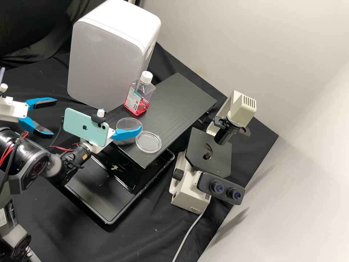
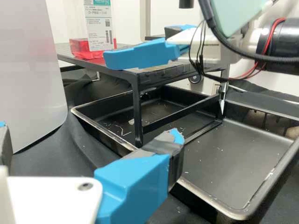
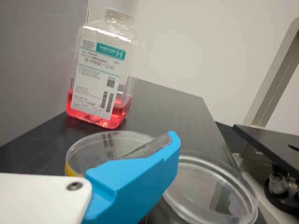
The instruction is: Place the lid on the petri dish
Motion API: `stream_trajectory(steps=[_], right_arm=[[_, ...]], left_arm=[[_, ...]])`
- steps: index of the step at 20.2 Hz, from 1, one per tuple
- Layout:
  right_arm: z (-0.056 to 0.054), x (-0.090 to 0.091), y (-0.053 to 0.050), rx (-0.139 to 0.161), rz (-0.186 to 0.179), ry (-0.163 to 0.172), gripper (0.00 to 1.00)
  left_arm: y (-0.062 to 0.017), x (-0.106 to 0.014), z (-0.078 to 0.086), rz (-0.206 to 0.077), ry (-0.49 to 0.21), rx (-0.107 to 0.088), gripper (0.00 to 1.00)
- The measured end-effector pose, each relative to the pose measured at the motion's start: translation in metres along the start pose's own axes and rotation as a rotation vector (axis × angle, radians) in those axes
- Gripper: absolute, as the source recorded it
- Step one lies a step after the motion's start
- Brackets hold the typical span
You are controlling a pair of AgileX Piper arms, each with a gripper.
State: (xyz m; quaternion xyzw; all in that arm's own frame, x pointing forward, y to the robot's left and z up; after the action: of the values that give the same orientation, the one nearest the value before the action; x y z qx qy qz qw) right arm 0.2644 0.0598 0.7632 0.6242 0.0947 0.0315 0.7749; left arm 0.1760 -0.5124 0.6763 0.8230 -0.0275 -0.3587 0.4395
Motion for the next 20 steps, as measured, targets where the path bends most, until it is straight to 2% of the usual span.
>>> stream_trajectory(steps=[11, 15, 20], right_arm=[[0.003, 0.000, -0.001, 0.004, 0.015, -0.009, 1.00], [0.005, -0.002, 0.003, 0.006, 0.031, -0.022, 1.00], [0.004, -0.006, 0.008, -0.006, 0.053, -0.023, 1.00]], left_arm=[[0.0001, 0.000, 0.000, 0.001, 0.004, -0.002, 1.00], [0.0001, 0.000, 0.000, 0.001, 0.004, -0.002, 1.00], [0.0001, 0.000, 0.000, 0.001, 0.004, -0.002, 1.00]])
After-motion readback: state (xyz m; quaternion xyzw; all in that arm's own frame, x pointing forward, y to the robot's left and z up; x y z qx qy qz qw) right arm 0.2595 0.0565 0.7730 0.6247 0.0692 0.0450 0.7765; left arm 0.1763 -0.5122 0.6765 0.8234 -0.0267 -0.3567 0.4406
